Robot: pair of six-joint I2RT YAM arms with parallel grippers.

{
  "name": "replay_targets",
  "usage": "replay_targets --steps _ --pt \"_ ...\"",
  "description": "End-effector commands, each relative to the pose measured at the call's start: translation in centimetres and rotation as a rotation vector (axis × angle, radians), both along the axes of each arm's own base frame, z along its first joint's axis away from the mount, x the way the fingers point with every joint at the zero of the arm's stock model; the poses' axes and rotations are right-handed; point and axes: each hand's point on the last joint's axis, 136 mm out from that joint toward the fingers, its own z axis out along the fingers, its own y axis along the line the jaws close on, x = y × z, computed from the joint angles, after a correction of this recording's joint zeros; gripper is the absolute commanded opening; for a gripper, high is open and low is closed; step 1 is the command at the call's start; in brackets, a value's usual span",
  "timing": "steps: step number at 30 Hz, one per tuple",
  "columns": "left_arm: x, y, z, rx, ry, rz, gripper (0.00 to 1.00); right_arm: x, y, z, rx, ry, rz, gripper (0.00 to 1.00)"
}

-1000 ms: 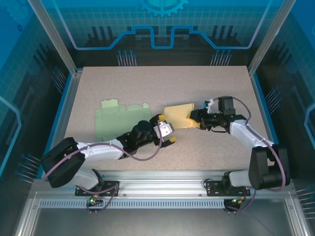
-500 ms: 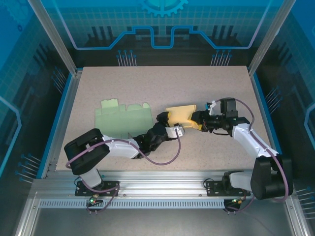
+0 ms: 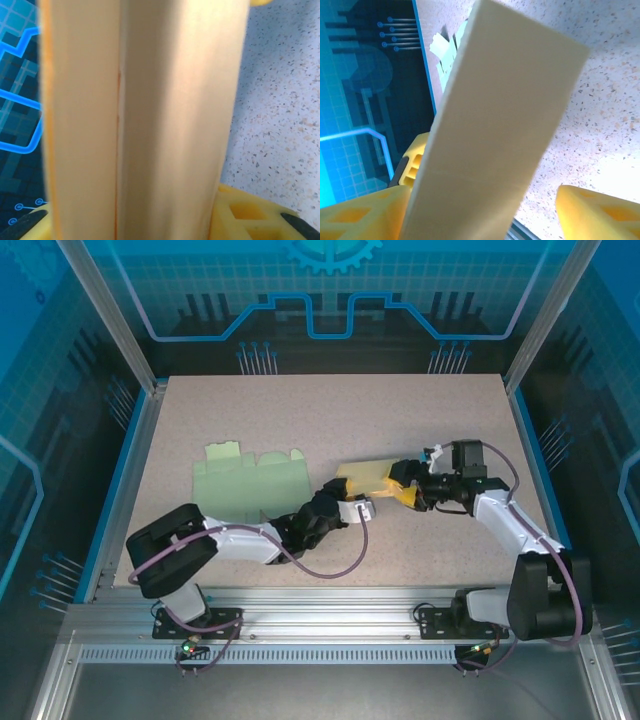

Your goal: Fold the paper box

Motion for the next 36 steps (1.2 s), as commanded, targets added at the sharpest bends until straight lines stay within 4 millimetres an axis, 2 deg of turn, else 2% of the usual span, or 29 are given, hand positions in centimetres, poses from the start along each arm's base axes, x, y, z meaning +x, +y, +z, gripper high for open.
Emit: replay_targets --steps 1,7,11,14,21,25,28,29,31,33,36 --pt "-0.2 0.5 2.3 -0.036 0.027 0.010 0.40 -0.7 -1.7 -0.4 -0.003 0.030 -0.037 0.89" --pt "-2.6 2.3 0.2 0.075 0.346 -0.004 0.41 -1.3 -5.1 1.2 -0.100 -0.046 -0.114 0.99" --pt "-4.8 3.3 -1.1 0.121 0.593 -0.036 0.41 -2.2 -5.7 2.6 -0.195 -0.125 -0.091 1.00" --pt "-5.5 3.5 -1.8 0.147 0.717 -0.057 0.40 -2.8 -5.9 3.5 -0.256 -0.187 -0.085 1.00" --pt "-4.3 3.2 -4.1 0.230 0.871 -0.060 0.39 -4.2 -6.2 4.9 -0.434 -0.322 -0.049 1.00" --pt "-3.1 2.3 -4.6 0.253 0.881 -0.080 0.43 -4.6 -5.6 4.6 -0.533 -0.372 0.006 1.00" --pt "-2.4 1.8 -4.5 0.264 0.870 -0.087 0.48 -4.7 -5.2 3.8 -0.596 -0.388 0.044 0.89" --pt "-2.3 1.6 -4.5 0.265 0.870 -0.090 0.50 -4.6 -5.1 3.7 -0.608 -0.394 0.050 0.85" --pt "-2.1 1.5 -4.4 0.266 0.869 -0.089 0.56 -4.4 -4.7 3.5 -0.628 -0.408 0.067 0.82" --pt "-1.9 1.6 -4.4 0.265 0.865 -0.084 0.62 -4.1 -4.3 3.2 -0.642 -0.414 0.085 0.74" --pt "-1.6 1.5 -3.8 0.253 0.834 -0.080 0.69 -3.6 -3.7 2.9 -0.672 -0.426 0.124 0.70"
